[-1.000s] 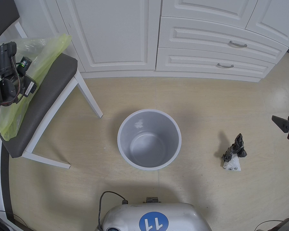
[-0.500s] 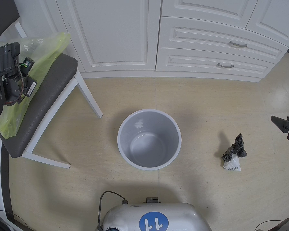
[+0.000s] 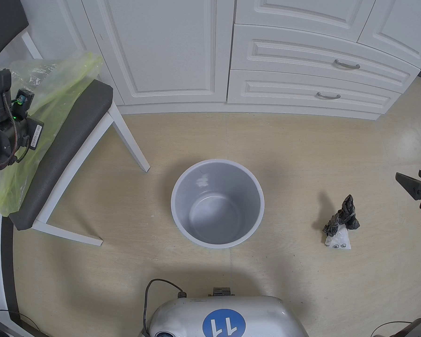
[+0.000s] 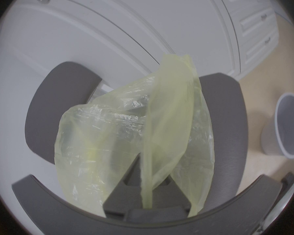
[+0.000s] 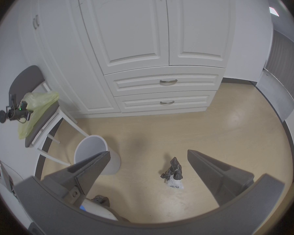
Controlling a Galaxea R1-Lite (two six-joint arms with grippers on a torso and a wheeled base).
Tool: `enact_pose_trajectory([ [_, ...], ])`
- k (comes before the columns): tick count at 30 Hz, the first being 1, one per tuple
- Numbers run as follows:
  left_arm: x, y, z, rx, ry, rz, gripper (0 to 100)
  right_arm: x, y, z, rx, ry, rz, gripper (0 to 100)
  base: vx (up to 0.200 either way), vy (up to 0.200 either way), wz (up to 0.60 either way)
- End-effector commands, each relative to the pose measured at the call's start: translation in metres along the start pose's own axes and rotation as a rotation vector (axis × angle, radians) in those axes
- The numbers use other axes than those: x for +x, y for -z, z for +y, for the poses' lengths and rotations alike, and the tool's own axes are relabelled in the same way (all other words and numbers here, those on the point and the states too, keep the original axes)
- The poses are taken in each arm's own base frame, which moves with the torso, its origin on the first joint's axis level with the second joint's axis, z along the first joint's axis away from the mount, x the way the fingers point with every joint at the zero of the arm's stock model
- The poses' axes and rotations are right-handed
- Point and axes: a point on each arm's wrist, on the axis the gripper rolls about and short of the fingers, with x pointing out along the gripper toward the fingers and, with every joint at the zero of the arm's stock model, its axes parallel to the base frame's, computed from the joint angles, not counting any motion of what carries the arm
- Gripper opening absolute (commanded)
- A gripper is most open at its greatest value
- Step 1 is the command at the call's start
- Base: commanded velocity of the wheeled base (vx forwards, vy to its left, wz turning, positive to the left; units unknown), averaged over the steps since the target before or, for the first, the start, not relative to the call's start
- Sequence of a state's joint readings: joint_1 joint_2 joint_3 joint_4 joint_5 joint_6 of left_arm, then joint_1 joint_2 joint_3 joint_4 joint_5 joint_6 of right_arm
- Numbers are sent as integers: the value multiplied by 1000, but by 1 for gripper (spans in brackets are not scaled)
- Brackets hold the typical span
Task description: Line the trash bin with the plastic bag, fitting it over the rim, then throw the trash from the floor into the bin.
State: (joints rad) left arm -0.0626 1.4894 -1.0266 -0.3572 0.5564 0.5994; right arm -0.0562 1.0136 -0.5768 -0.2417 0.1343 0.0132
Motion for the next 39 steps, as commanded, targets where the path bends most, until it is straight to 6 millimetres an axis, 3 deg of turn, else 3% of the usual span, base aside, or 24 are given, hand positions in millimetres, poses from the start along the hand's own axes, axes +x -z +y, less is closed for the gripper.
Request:
enact_pose_trajectory([
  [1,-33,-5,16,-134,50,-51,0,2,8,1,-47,-9,18,100,0,0,0],
  [5,-69,-8,24,-341,293,-118,0,3,13,4,-58,-35,11,100,0,0,0],
  [7,-73,-8,25,-393,333,-121,0,3,13,7,-62,-54,13,100,0,0,0],
  [8,-79,-7,22,-511,403,-122,0,4,19,12,-71,-91,42,100,0,0,0],
  [13,-95,-6,-8,-767,581,-83,0,4,39,37,-127,-268,113,100,0,0,0],
  [20,-105,-8,-18,-912,724,-168,0,6,58,56,-135,-355,193,100,0,0,0],
  [29,-128,-10,0,-1088,968,-218,0,25,51,75,-7,-413,138,100,0,0,0],
  [35,-139,-18,13,-1195,1075,-281,0,51,43,125,225,-491,198,100,0,0,0],
  [39,-150,-25,25,-1280,1129,-365,0,58,47,150,294,-546,175,100,0,0,0],
])
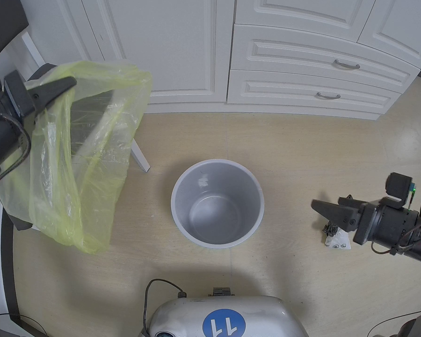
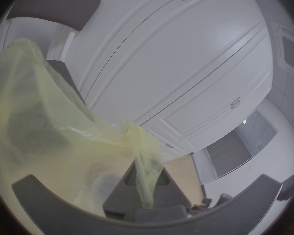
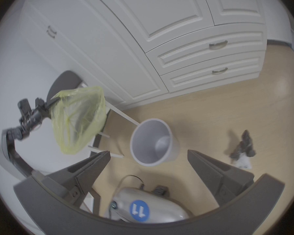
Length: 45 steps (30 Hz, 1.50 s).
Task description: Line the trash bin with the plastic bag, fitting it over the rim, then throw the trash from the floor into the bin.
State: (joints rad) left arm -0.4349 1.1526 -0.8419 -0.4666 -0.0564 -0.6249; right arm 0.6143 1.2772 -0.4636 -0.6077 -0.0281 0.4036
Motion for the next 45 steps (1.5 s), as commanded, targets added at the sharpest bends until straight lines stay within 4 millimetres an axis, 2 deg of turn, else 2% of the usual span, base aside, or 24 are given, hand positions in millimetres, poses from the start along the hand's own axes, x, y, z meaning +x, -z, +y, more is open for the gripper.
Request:
enact_pose_trajectory([
  [1,-16,-14,-21,-76,149,-95,0,40,18,28,75,-80,39,100,0,0,0],
  [4,-23,-19,-32,-110,240,-154,0,44,24,35,105,-100,33,100,0,0,0],
  [9,-30,-19,-41,-134,299,-164,0,64,47,61,127,-104,6,100,0,0,0],
  [10,-30,-19,-41,-134,299,-164,0,64,47,61,127,-104,6,100,0,0,0],
  [14,-39,-16,-46,-145,341,-137,0,87,46,75,167,-167,-94,100,0,0,0],
  [20,-51,-12,-52,-162,412,-100,0,110,51,78,207,-188,-133,100,0,0,0],
  [31,-57,0,-54,-121,457,-50,0,112,39,77,238,-221,-245,100,0,0,0],
  [34,-56,1,-54,-111,455,-52,0,106,37,73,228,-223,-260,100,0,0,0],
  [37,-56,1,-54,-112,455,-52,0,95,43,67,150,-203,-227,100,0,0,0],
  [38,-55,2,-53,-110,452,-48,0,81,54,54,-16,-180,-172,100,0,0,0],
  [39,-55,1,-54,-110,453,-49,0,80,54,53,-28,-179,-170,100,0,0,0],
  [40,-54,2,-53,-109,449,-43,0,69,52,41,-119,-189,-164,100,0,0,0],
  [41,-54,2,-53,-109,448,-42,0,68,52,40,-124,-190,-164,100,0,0,0],
  [42,-53,3,-53,-107,445,-40,0,49,47,32,-151,-228,-149,100,0,0,0],
  [45,-52,3,-53,-109,444,-39,0,32,41,29,-166,-260,-134,100,0,0,0],
])
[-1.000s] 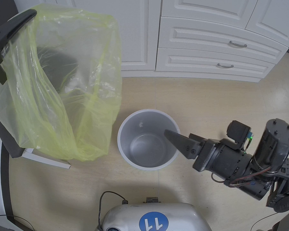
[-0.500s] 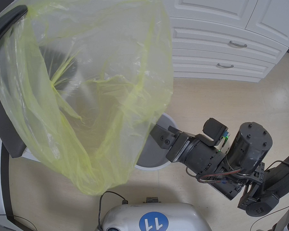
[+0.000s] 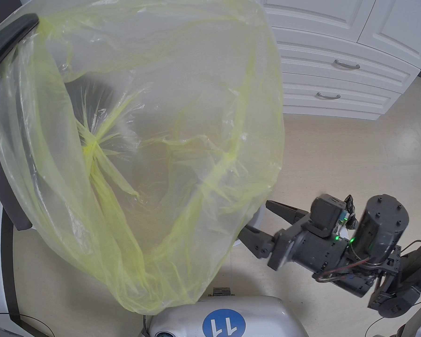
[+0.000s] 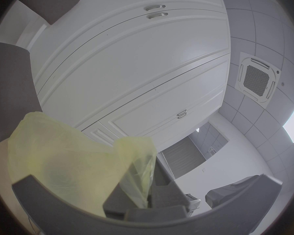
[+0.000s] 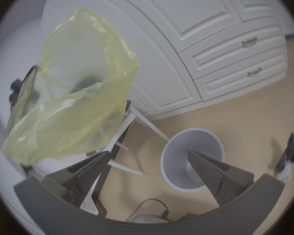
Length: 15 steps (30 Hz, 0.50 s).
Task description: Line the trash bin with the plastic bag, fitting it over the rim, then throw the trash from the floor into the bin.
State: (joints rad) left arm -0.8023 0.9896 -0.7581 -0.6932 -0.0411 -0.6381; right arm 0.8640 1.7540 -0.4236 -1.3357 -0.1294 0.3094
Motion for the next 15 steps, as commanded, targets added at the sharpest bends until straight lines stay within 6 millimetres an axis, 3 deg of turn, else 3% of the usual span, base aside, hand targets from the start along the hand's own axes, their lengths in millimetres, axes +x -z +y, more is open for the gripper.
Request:
enact_pose_trajectory([
  [1,3,2,2,1,-10,9,0,-59,-27,-10,-72,-60,14,100,0,0,0],
  [7,3,2,2,1,-10,9,0,-81,-46,-3,-86,-111,-28,100,0,0,0],
  [13,3,3,2,-1,-11,11,0,-72,-48,4,-30,-138,-28,100,0,0,0],
  [15,3,3,2,-1,-9,10,0,-61,-49,16,95,-168,-17,100,0,0,0],
])
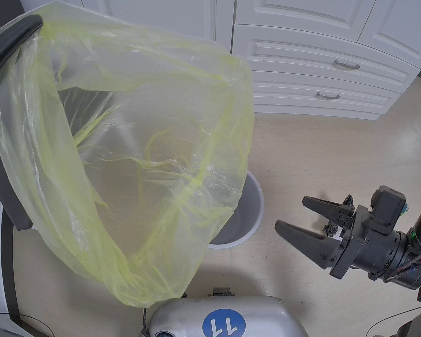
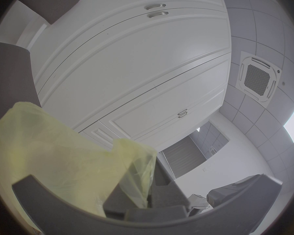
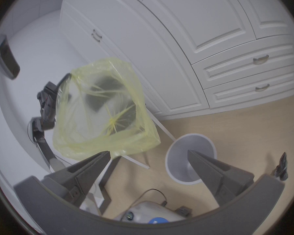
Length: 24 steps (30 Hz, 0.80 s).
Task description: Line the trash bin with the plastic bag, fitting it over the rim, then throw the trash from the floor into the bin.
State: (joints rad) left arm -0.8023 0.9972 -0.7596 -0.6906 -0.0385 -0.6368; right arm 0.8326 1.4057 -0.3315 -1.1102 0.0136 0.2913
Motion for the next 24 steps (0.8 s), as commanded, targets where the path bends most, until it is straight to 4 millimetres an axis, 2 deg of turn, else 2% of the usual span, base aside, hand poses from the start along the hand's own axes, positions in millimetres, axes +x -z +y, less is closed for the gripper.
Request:
enact_pose_trajectory([
  [1,1,1,1,-2,1,1,0,13,-9,17,148,-57,-28,100,0,0,0],
  [7,-1,1,0,0,2,4,0,39,4,27,281,-37,-6,100,0,0,0],
  [12,-2,1,-2,-3,17,7,0,56,21,23,290,-30,-39,100,0,0,0],
  [17,-5,1,-3,-2,26,11,0,67,28,21,283,25,-82,100,0,0,0],
  [24,-8,2,-5,15,42,15,0,72,34,19,271,44,-66,100,0,0,0],
])
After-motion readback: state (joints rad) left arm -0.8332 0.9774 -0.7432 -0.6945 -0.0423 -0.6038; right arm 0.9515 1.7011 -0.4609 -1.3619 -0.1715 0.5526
